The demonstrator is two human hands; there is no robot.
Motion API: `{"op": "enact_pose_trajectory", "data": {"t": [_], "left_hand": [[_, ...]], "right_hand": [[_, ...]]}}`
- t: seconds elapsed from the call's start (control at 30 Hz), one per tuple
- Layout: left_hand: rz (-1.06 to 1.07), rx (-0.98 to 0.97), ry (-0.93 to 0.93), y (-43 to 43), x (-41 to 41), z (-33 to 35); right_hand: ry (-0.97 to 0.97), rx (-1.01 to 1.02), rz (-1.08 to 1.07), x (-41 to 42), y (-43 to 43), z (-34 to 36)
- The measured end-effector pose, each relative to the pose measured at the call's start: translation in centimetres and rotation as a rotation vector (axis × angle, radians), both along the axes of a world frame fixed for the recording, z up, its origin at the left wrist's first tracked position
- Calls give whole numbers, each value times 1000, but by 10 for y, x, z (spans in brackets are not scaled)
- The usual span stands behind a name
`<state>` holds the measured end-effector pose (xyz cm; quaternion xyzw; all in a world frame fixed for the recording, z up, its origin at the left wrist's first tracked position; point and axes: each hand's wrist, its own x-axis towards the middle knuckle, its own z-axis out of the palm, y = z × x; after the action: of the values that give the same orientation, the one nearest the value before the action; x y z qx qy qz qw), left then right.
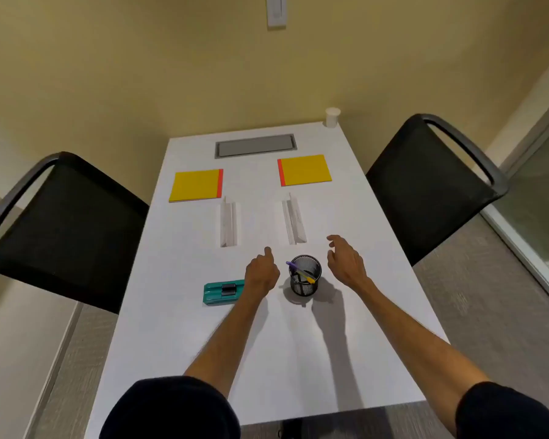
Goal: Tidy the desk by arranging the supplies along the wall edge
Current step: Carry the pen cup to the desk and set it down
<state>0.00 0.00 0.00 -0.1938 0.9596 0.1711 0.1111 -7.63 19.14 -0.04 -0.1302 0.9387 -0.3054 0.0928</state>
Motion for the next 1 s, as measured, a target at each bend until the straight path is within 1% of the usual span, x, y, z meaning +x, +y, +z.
{"op": "enact_pose_trajectory", "data": {"t": [0.13,0.3,0.4,0.57,0.77,1.0], "left_hand": [[-26,54,-46,-6,-5,-13],[-204,176,-117,-9,-10,-24],[-233,276,-114,-7,-13,-28],[-211,331,-91,-5,-20,-34],[-152,462,-14,-1,-26,-39],[-169,534,34,1,-30,-42]], "right_hand": [[-136,111,33,5,1,-17],[-226,173,138,11,1,-35],[-272,163,200,11,-3,-41],[-287,111,177,9,-7,-44],[-270,71,146,9,-12,-48],[-244,1,68,11,-8,-48]]}}
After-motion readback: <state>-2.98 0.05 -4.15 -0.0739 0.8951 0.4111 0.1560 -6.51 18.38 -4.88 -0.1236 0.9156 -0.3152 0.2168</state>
